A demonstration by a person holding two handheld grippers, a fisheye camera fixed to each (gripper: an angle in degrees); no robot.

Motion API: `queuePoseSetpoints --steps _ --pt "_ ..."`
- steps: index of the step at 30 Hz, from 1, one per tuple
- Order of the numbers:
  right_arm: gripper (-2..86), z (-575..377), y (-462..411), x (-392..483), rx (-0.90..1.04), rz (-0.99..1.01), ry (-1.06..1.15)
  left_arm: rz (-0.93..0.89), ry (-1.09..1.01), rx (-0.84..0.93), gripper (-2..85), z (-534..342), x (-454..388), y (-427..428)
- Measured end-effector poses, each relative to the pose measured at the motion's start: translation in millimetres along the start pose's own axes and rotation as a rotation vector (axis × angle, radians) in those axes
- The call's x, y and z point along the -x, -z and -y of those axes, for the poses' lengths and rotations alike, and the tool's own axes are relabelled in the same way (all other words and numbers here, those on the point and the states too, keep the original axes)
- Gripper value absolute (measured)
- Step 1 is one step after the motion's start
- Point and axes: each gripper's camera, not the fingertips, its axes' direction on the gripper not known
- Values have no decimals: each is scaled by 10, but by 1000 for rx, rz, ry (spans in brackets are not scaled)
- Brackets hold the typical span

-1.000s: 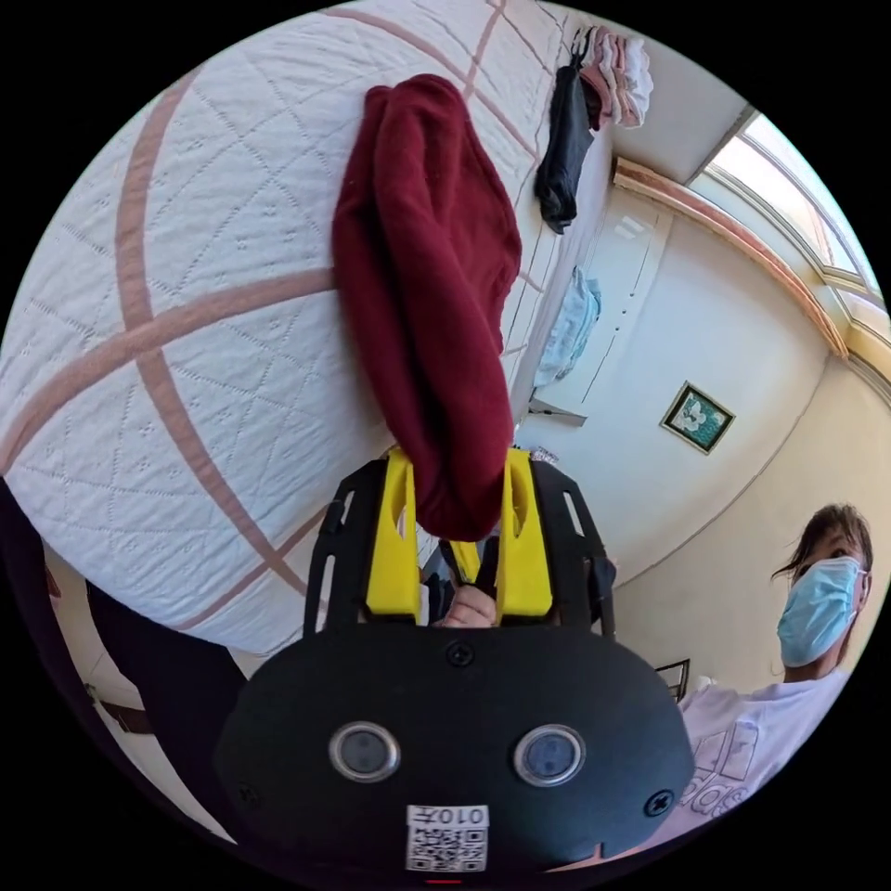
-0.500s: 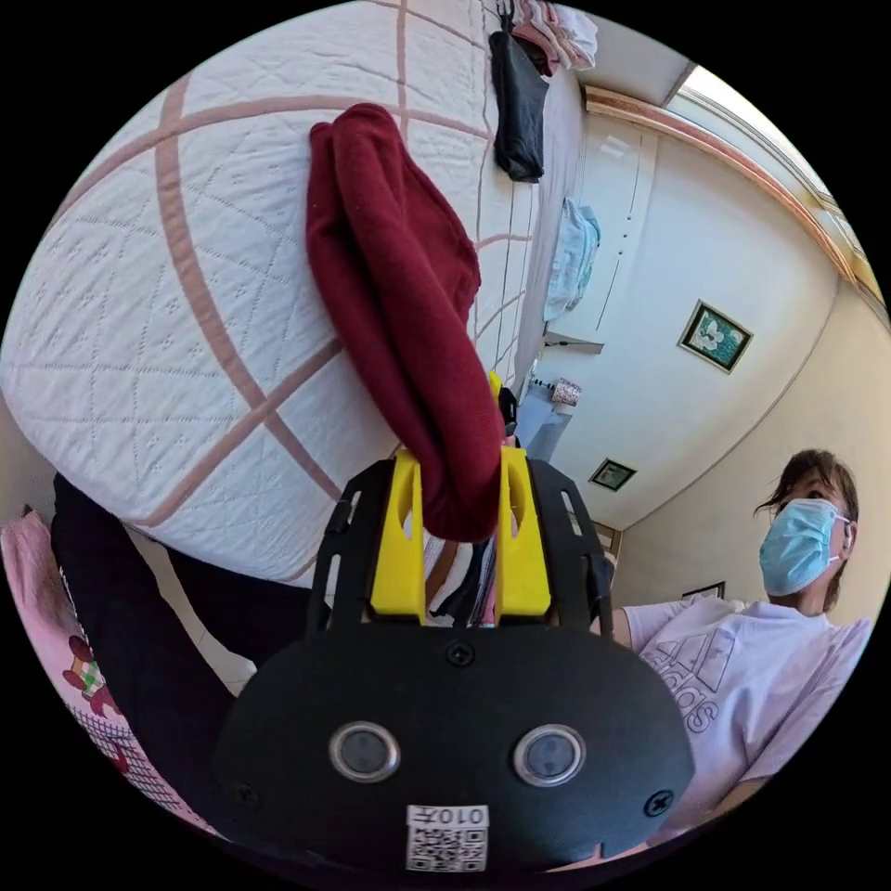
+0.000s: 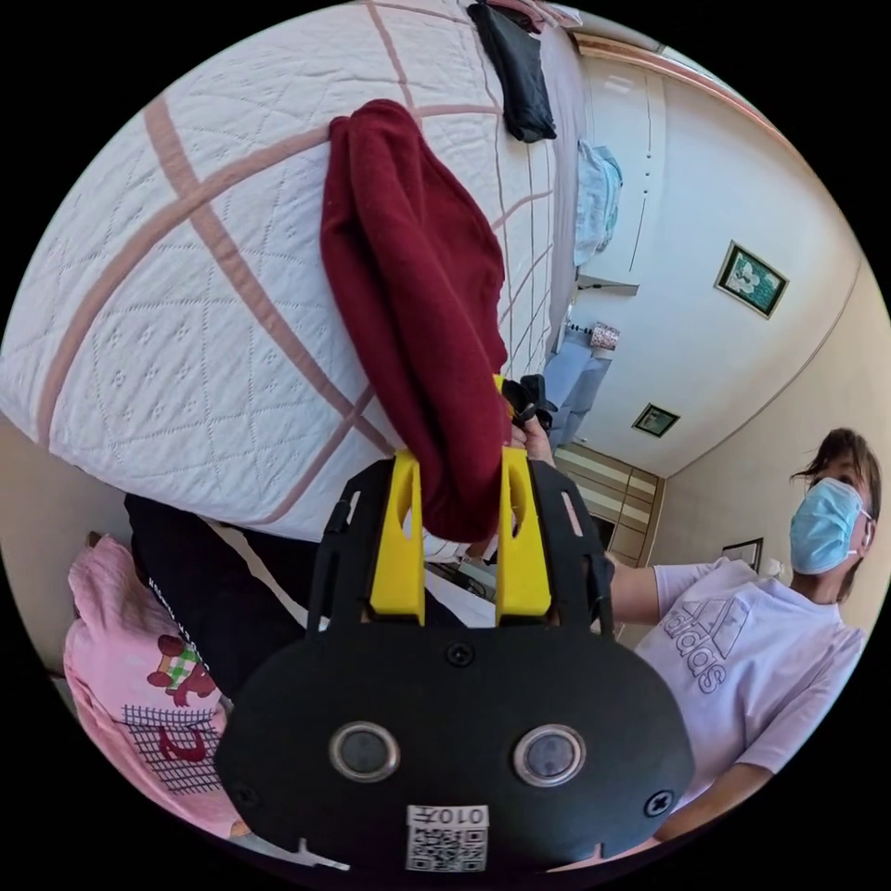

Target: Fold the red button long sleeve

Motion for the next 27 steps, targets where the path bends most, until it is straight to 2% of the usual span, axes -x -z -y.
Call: queuePoseSetpoints --steps 5,13,19,23,27 --pt "60 -265 -147 375 18 0 56 98 -57 33 143 30 -283 349" --pt "59 -569 -110 1244 -187 73 124 147 -278 157 140 622 -1392 1211" --pt "59 90 178 2253 -343 75 297 164 -557 289 137 1919 -2676 1933" --pt "59 700 338 3125 -494 -69 513 293 -777 325 134 2772 -3719 2480" --pt "61 1309 141 3315 -654 -121 602 361 -816 290 129 3408 -4021 2841"
